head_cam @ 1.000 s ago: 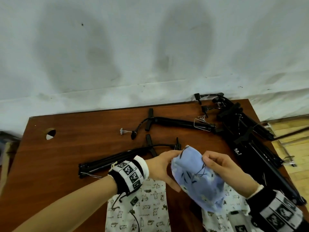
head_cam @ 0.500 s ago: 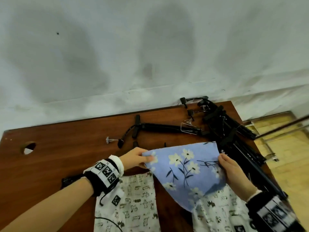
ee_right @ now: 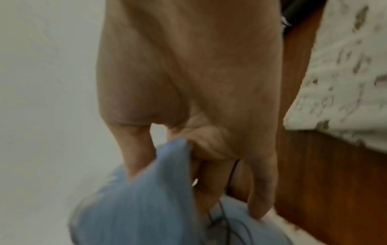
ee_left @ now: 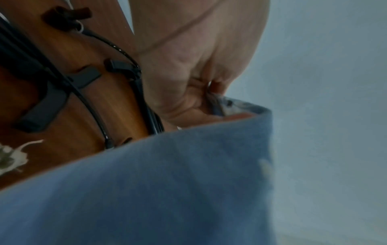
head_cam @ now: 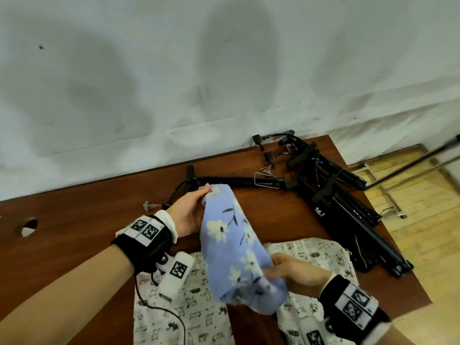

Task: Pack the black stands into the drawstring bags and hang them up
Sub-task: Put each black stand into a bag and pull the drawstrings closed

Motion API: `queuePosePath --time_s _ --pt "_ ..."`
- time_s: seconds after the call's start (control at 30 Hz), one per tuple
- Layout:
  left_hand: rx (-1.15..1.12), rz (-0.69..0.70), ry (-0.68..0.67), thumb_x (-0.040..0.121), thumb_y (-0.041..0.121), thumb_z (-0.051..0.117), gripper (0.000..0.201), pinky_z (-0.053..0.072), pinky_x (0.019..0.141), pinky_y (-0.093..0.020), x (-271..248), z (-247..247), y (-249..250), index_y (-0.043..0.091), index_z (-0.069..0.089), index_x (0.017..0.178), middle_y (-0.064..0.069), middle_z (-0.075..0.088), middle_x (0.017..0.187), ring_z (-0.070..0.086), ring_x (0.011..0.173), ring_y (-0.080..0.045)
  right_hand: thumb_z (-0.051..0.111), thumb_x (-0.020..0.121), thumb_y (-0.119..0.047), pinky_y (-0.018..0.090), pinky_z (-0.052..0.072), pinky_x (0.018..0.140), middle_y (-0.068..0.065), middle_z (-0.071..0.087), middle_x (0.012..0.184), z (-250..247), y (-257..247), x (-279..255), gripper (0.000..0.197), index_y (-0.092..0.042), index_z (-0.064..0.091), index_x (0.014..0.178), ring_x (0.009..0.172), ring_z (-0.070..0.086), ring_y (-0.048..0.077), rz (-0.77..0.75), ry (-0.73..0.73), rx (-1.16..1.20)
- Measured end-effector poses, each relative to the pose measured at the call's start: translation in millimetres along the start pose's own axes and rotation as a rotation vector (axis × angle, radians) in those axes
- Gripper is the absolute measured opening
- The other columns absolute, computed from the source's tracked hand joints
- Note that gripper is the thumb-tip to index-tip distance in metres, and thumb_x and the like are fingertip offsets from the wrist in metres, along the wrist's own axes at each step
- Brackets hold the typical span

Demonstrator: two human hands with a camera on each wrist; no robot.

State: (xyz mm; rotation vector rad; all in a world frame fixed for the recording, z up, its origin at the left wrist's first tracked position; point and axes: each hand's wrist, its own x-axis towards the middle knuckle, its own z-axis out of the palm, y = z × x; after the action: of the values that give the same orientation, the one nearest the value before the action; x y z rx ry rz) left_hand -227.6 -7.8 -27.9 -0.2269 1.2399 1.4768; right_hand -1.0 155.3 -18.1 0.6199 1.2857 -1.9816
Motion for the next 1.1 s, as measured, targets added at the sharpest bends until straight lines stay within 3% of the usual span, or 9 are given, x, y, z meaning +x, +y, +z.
queuePosePath --time_s 0.27,0.43,0.53,0.7,0.8,0.87,0.93,1.03,1.1 --pt "0.023 -0.055 0.234 0.097 0.05 0.041 0.059 0.046 0.094 -0.04 35 -23 -36 0.015 0.034 0.144 -0.016 0.052 0.134 0.056 0.113 -0.029 0.046 0.1 -0.036 0.056 0.039 0.106 0.016 0.057 0.135 -28 28 25 0.041 -0.014 0.054 0.134 0.124 0.054 0.038 -0.134 0.308 0.637" --pt "0.798 0.038 0.149 0.09 0.029 0.063 0.081 0.036 0.109 -0.039 37 -18 -89 0.015 0.01 0.151 -0.008 0.026 0.155 0.033 0.138 -0.026 0.072 0.085 -0.012 0.036 0.055 0.071 0.003 0.069 0.09 -26 73 62 0.035 -0.02 0.059 0.115 0.077 0.068 0.019 0.096 0.414 0.184" --pt "1.43 0.079 0.028 0.083 0.052 0.064 0.104 0.02 0.117 -0.047 25 -12 -113 0.021 -0.007 0.152 -0.005 -0.01 0.16 -0.001 0.147 -0.028 0.057 0.092 -0.001 0.031 0.046 0.058 0.006 0.06 0.065 -24 80 72 0.014 -0.01 0.052 0.102 0.051 0.057 0.016 0.127 0.508 0.097" --pt "1.772 0.178 -0.128 0.062 0.088 0.046 0.125 0.002 0.114 -0.06 -4 15 -151 0.034 -0.036 0.14 0.004 -0.048 0.145 -0.037 0.138 -0.028 0.047 0.1 -0.013 0.05 0.053 0.088 0.022 0.068 0.11 -24 57 64 0.027 0.001 0.061 0.118 0.101 0.064 0.039 -0.078 0.395 0.547" --pt "1.748 0.299 -0.078 0.08 0.07 0.05 0.109 0.016 0.115 -0.054 -10 29 -160 0.034 -0.034 0.141 0.005 -0.044 0.147 -0.029 0.142 -0.027 0.048 0.099 -0.017 0.056 0.038 0.107 0.025 0.056 0.131 -20 48 52 0.037 -0.002 0.054 0.132 0.123 0.052 0.043 -0.117 0.263 0.605" --pt "1.617 0.352 -0.051 0.093 0.03 0.054 0.093 0.044 0.098 -0.04 -2 32 -151 0.036 -0.022 0.145 0.008 -0.033 0.153 -0.003 0.148 -0.028 0.045 0.1 -0.012 0.053 0.034 0.111 0.026 0.055 0.133 -24 41 43 0.035 -0.002 0.053 0.132 0.126 0.05 0.041 -0.123 0.269 0.649" --pt "1.498 0.326 -0.102 0.093 0.003 0.047 0.084 0.052 0.08 -0.038 7 32 -130 0.036 -0.007 0.149 0.007 -0.012 0.159 0.034 0.137 -0.03 0.053 0.095 -0.011 0.051 0.037 0.109 0.027 0.051 0.137 -40 35 38 0.046 0.001 0.044 0.139 0.12 0.054 0.039 -0.111 0.396 0.67" --pt "1.525 0.196 -0.215 0.097 0.003 0.036 0.066 0.049 0.093 -0.042 12 35 -95 0.028 0.01 0.152 0.005 0.008 0.159 0.048 0.122 -0.028 0.076 0.079 -0.031 0.046 0.049 0.095 0.011 0.036 0.147 -54 16 24 0.097 -0.019 0.013 0.152 0.119 0.052 0.03 -0.083 0.794 0.311" --pt "1.529 0.189 -0.236 0.097 0.003 0.034 0.053 0.046 0.097 -0.039 11 45 -74 0.017 0.028 0.148 -0.002 0.03 0.147 0.046 0.12 -0.028 0.075 0.076 -0.047 0.04 0.042 0.101 -0.006 0.025 0.148 -44 -1 14 0.098 -0.032 0.014 0.151 0.132 0.037 0.018 -0.178 0.839 -0.102"
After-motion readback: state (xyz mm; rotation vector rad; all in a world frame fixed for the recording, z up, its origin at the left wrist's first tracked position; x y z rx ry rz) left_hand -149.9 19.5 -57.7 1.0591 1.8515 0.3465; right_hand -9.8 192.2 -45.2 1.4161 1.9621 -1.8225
